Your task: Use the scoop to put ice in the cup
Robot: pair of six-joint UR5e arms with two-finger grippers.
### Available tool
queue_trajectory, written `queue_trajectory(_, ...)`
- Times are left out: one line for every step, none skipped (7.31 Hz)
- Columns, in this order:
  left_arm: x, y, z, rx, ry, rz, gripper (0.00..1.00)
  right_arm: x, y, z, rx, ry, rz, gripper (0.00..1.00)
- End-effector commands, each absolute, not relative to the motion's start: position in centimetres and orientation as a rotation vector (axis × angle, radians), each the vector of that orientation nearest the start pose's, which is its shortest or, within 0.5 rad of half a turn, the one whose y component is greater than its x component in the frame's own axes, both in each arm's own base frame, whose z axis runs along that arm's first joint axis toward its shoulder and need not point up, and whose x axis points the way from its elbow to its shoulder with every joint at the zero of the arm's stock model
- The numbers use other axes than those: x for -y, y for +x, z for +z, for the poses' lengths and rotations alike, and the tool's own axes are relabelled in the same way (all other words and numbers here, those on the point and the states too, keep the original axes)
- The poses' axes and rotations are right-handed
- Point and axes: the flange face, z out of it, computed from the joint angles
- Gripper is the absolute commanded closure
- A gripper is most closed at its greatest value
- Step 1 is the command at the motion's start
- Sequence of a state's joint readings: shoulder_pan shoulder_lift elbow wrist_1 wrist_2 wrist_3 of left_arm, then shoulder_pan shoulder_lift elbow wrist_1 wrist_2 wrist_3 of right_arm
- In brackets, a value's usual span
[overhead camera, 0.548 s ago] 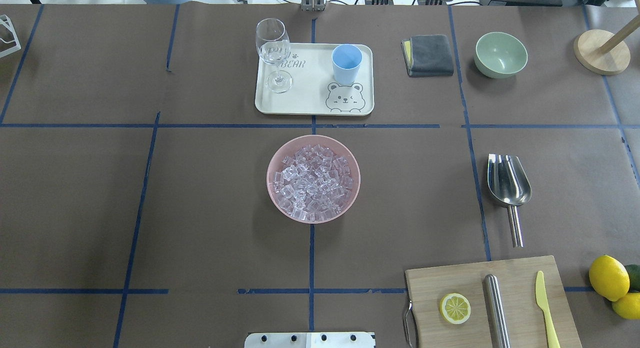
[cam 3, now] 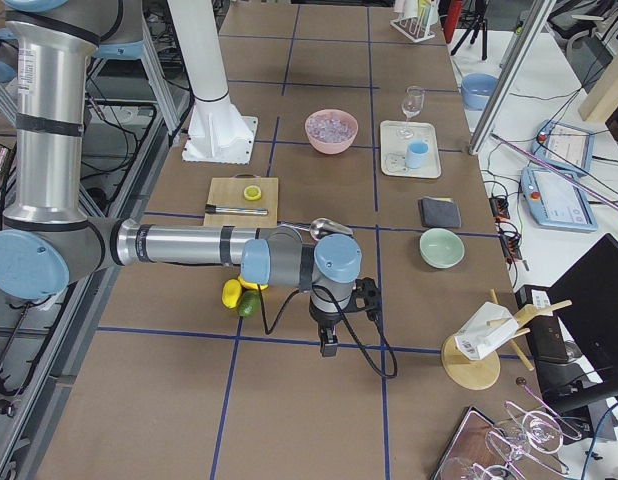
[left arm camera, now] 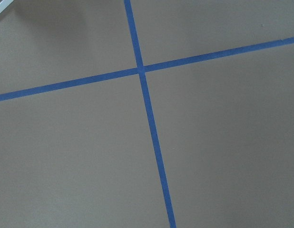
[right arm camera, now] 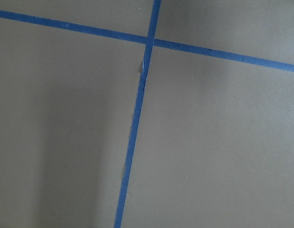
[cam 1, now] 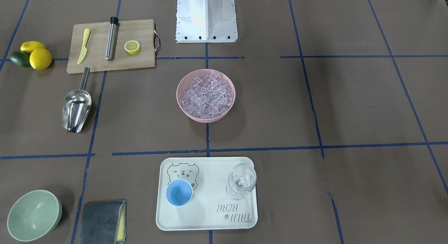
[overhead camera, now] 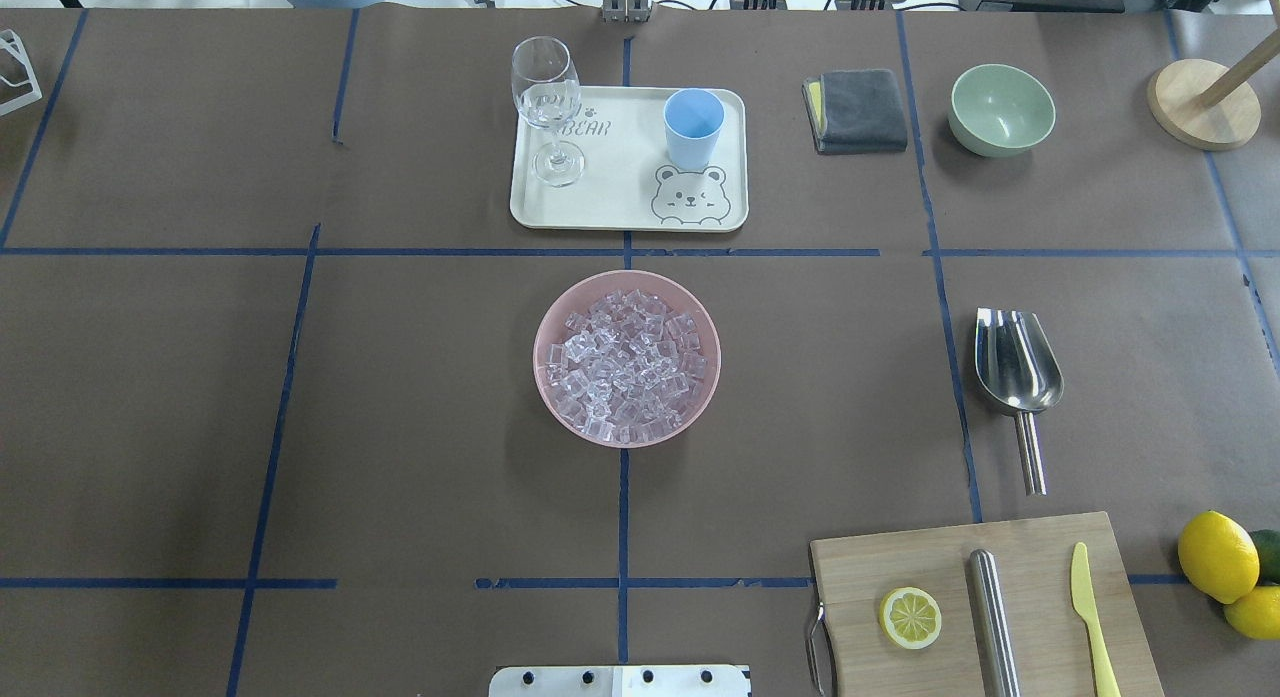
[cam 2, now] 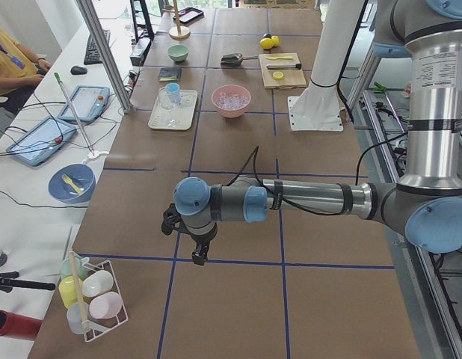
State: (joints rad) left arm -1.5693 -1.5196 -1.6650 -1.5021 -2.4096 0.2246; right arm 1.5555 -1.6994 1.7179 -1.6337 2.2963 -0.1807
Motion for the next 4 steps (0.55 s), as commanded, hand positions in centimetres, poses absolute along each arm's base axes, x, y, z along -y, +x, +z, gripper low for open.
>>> queue_trajectory(47.0, -6.4, 64.2, -0.739, 0.067, 0.214, 0.0, 43.7, 6.0, 65.3, 0.731, 0.023, -0.166, 0.0)
queue_trajectory(47.1, -6.4, 64.1, -0.733, 0.068, 0.215, 0.0, 43.8, 6.0, 65.1, 0.728, 0.055, -0.172, 0.0)
queue_trajectory(47.5, -6.4, 63.7, -0.739, 0.073, 0.206, 0.0, 44.2, 6.0, 64.7, 0.724, 0.085, -0.185, 0.0)
queue_trajectory(47.8, -6.1, 62.7, -0.778, 0.093, 0.208, 0.0, 44.5, 6.0, 64.2, 0.718, 0.136, -0.204, 0.0)
